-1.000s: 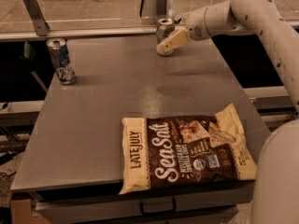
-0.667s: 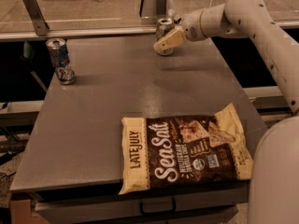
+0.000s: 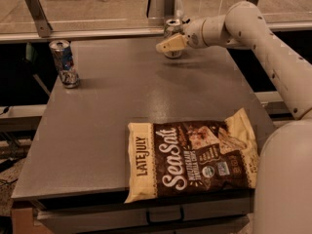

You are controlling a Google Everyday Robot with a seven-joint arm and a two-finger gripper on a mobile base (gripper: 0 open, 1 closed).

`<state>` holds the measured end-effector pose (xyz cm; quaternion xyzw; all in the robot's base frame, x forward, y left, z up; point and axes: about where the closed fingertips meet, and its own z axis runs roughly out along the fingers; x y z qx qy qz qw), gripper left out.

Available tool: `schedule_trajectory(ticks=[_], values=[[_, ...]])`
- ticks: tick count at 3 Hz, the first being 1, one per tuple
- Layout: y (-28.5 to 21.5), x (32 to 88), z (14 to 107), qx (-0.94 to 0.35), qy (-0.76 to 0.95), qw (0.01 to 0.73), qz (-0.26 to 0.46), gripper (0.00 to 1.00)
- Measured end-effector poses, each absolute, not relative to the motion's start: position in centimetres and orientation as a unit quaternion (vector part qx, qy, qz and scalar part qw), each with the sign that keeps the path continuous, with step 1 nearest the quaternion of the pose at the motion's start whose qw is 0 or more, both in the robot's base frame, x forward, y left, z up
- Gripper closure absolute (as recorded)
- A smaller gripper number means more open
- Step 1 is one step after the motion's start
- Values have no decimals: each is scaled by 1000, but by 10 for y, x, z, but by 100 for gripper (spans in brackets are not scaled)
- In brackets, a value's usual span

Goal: Move 7up can near brown chip bag

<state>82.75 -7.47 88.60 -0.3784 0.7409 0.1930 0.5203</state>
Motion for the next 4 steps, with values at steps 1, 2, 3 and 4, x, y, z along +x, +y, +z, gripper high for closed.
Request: schedule_trajectory(ticks=[1, 2, 3, 4], values=[[-75, 832, 882, -368, 742, 522, 204, 41], [-76, 830, 884, -361, 741, 523, 218, 65], [-82, 814, 904, -370, 728, 531, 226, 88], [-99, 786, 928, -380, 727, 530, 216, 100]])
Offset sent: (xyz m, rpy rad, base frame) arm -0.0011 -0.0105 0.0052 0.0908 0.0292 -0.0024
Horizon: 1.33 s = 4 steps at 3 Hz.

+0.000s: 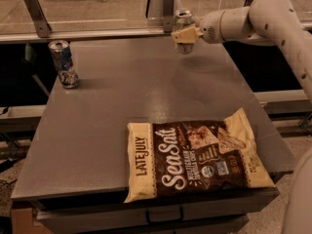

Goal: Move 7up can near brown chip bag

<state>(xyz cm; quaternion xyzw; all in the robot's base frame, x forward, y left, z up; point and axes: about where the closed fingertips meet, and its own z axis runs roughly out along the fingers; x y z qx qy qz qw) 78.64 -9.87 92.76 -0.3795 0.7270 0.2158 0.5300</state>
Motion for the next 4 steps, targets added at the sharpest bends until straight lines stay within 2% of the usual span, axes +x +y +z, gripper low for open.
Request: schedule_trajectory(ticks=[2, 4], values=[[-95, 780, 928, -388, 727, 518, 229, 100], [-111, 698, 921, -401, 720, 497, 272, 100]])
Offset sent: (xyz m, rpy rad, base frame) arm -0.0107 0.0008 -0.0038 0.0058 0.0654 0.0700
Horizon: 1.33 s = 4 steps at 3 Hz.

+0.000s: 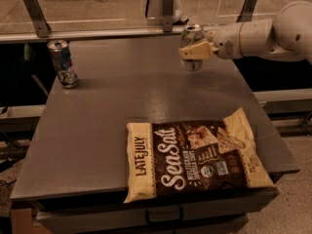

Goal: Move 7up can near brown chip bag

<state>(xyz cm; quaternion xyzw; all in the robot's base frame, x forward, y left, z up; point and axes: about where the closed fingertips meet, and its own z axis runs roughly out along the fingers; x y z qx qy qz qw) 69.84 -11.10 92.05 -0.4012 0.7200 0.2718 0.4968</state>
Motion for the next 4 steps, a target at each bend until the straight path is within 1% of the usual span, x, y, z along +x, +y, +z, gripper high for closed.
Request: schedule_trajectory(ticks=[1, 2, 3, 4], values=[[-123, 644, 905, -390, 722, 489, 295, 100], [-129, 602, 890, -388, 717, 481, 323, 100], [-131, 573, 888, -397, 706, 476, 342, 100], [-135, 554, 888, -411, 695, 475, 350, 82]])
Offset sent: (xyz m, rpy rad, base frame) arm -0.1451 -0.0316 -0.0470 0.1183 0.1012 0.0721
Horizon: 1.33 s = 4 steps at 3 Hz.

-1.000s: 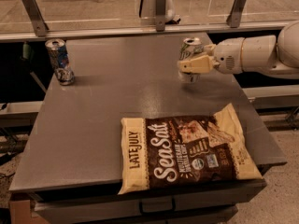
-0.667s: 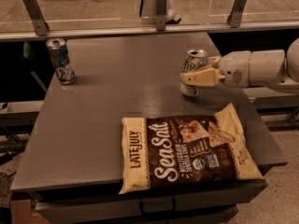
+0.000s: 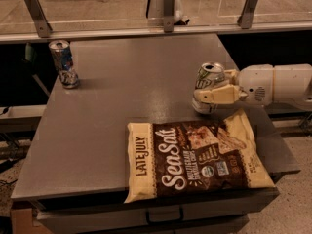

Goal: Move 7up can near brown chip bag

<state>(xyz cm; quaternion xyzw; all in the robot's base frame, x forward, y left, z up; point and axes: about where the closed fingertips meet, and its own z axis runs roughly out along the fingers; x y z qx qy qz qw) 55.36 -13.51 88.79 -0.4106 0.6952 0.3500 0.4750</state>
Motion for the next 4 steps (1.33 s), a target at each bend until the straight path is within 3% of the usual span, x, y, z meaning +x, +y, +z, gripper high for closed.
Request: schedule_trajectory(ticks=[3, 4], values=[[-134, 537, 869, -436, 666, 479, 369, 12], [-134, 541, 867, -443, 658, 483, 371, 0]])
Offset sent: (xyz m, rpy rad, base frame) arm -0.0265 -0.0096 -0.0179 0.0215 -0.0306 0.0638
